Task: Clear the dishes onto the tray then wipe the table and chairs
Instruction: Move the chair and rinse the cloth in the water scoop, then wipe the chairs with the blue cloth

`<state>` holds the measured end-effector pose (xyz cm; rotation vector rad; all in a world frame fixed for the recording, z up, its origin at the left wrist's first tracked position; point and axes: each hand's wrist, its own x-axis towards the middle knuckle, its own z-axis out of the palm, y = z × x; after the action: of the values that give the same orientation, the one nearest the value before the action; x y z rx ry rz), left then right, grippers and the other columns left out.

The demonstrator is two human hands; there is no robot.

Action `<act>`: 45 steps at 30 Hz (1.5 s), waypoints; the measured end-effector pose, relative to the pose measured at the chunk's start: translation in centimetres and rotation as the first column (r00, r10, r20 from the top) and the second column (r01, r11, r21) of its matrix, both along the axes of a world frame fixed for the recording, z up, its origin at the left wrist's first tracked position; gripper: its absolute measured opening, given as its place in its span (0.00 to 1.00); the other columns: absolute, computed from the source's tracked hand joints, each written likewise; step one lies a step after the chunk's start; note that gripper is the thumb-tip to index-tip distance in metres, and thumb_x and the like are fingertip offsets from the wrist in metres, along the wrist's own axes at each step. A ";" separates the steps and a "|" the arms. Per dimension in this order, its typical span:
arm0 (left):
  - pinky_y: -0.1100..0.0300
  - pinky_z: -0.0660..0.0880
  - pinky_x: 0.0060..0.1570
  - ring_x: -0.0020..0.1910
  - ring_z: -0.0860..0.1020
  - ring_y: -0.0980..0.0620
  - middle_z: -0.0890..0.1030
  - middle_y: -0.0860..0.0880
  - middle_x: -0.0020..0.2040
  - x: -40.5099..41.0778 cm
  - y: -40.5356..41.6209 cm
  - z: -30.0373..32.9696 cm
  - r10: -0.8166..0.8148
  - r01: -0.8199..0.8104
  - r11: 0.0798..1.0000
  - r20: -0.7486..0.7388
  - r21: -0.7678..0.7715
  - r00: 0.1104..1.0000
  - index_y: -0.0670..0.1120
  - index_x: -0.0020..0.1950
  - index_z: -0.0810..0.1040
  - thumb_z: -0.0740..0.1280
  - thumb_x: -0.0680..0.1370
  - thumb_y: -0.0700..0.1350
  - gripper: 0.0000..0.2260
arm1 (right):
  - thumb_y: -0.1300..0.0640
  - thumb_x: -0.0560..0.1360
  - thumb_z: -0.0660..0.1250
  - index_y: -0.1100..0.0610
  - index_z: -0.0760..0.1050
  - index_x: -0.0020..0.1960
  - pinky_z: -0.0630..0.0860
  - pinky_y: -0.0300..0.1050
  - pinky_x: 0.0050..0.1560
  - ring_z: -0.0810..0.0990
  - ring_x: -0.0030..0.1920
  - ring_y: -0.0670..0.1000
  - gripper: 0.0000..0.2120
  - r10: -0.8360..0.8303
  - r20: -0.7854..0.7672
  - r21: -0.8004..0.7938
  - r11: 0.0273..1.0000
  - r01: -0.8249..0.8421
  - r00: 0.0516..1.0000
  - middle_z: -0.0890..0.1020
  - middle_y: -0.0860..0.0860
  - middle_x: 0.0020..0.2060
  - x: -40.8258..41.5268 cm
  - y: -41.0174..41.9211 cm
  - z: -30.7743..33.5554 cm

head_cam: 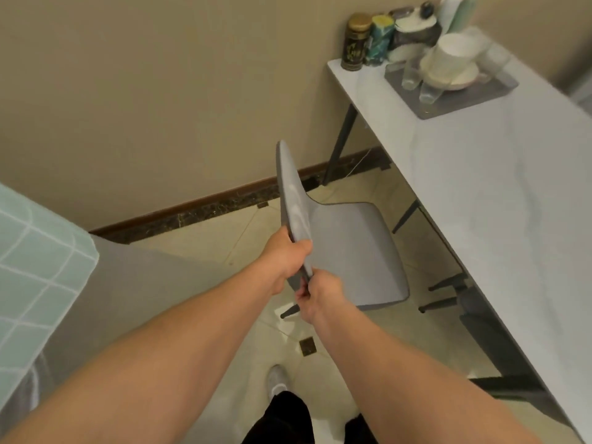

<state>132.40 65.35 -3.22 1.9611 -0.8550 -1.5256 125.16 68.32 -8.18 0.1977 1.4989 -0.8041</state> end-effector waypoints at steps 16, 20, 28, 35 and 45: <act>0.54 0.83 0.44 0.55 0.82 0.51 0.83 0.51 0.57 -15.6 2.7 -5.3 0.029 0.036 0.977 -0.295 0.211 0.955 0.53 0.63 0.75 0.66 0.79 0.36 0.16 | 0.56 0.82 0.64 0.51 0.65 0.67 0.67 0.43 0.25 0.74 0.33 0.51 0.15 0.035 -0.235 -0.041 0.998 -0.046 0.971 0.80 0.60 0.49 -19.0 2.7 -8.3; 0.45 0.84 0.46 0.56 0.82 0.50 0.81 0.51 0.59 -17.3 1.9 -7.3 -0.005 0.072 0.961 -0.244 0.268 0.970 0.53 0.63 0.74 0.67 0.80 0.38 0.15 | 0.54 0.81 0.66 0.51 0.67 0.66 0.73 0.45 0.39 0.78 0.47 0.56 0.16 0.032 -0.248 -0.083 0.995 -0.054 0.968 0.80 0.59 0.59 -20.3 2.7 -11.5; 0.45 0.84 0.40 0.53 0.82 0.50 0.82 0.51 0.57 -21.1 -2.6 -8.8 -0.007 0.041 0.978 -0.164 0.206 0.986 0.53 0.63 0.74 0.65 0.78 0.38 0.16 | 0.52 0.82 0.65 0.53 0.68 0.63 0.79 0.46 0.39 0.77 0.34 0.49 0.11 0.292 -0.284 -0.111 0.936 -0.334 0.913 0.79 0.56 0.46 -26.7 0.0 -9.8; 0.46 0.83 0.44 0.48 0.83 0.49 0.80 0.50 0.60 -20.9 -2.5 -8.4 -0.194 0.191 0.957 -0.010 0.218 0.981 0.51 0.64 0.73 0.66 0.79 0.50 0.13 | 0.51 0.82 0.62 0.53 0.72 0.52 0.67 0.42 0.30 0.72 0.32 0.50 0.06 0.369 -0.462 -0.023 0.904 -0.427 0.806 0.73 0.55 0.40 -32.7 4.6 -5.4; 0.48 0.79 0.54 0.54 0.82 0.50 0.81 0.47 0.57 -24.2 4.5 0.0 -0.820 0.766 0.551 0.044 0.332 0.571 0.46 0.68 0.72 0.65 0.79 0.62 0.25 | 0.47 0.73 0.61 0.54 0.71 0.41 0.63 0.49 0.35 0.65 0.37 0.54 0.10 0.232 -0.601 -0.005 0.956 -0.294 0.765 0.71 0.54 0.36 -35.0 12.3 3.4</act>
<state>108.18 69.82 -3.24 2.0367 -1.9294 -2.0408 90.12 80.58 -4.75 -0.3793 2.0167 -0.7405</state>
